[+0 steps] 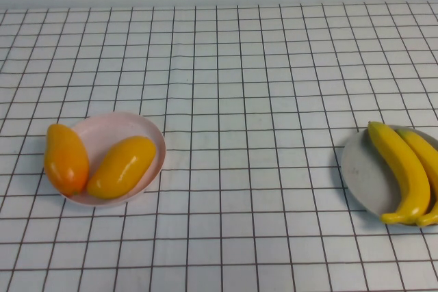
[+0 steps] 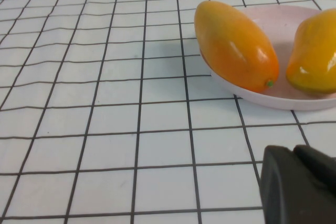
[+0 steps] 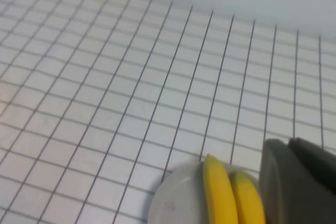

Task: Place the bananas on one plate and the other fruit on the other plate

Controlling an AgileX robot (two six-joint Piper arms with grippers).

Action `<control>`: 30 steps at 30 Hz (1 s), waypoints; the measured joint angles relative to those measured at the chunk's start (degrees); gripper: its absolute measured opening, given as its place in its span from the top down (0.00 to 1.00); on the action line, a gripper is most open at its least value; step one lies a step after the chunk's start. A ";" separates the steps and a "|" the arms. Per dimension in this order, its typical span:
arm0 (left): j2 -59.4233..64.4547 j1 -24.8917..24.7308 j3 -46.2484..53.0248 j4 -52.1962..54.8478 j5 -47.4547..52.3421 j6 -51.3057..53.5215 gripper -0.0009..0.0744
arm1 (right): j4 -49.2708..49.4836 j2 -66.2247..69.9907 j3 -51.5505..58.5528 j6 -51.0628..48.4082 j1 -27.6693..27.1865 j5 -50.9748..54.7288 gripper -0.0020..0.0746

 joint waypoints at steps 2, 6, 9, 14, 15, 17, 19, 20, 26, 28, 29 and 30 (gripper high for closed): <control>0.00 0.00 0.00 0.00 0.00 0.00 0.99 | -0.13 -7.74 6.92 0.00 0.00 -4.45 0.99; 0.00 0.00 0.00 0.00 0.00 0.00 0.99 | -2.53 -22.68 15.07 0.91 0.00 -6.58 0.99; 0.00 0.00 0.00 0.00 0.00 0.00 0.99 | -7.01 -29.57 17.15 4.91 0.00 -3.03 0.99; 0.00 0.00 0.00 0.00 0.00 0.00 0.99 | -14.05 -36.38 17.61 9.80 0.00 2.64 0.99; 0.00 0.00 0.00 0.00 0.00 0.00 0.99 | -14.63 -37.21 17.61 10.19 0.00 3.06 0.99; 0.00 0.00 0.00 0.00 0.00 0.00 0.99 | -14.77 -38.01 18.00 10.69 0.00 3.45 0.99; 0.00 0.00 0.00 0.00 0.00 0.00 0.99 | -14.54 -38.21 18.97 12.06 0.00 3.05 0.99; 0.00 0.00 0.00 0.00 0.00 0.00 0.99 | -14.44 -38.31 19.97 12.45 0.00 1.60 0.99; 0.00 0.00 0.00 0.00 0.00 0.00 0.99 | -15.19 -38.31 31.90 14.31 0.00 -18.86 0.99; 0.00 0.00 0.00 0.00 0.00 0.00 0.99 | -15.33 -38.31 36.12 16.18 0.00 -24.63 0.99; 0.00 0.00 0.00 0.00 0.00 0.00 0.99 | -15.43 -38.31 38.33 16.81 0.00 -26.84 0.99; 0.00 0.00 0.00 0.00 0.00 0.00 0.99 | -15.43 -38.31 40.37 17.09 0.00 -28.36 0.99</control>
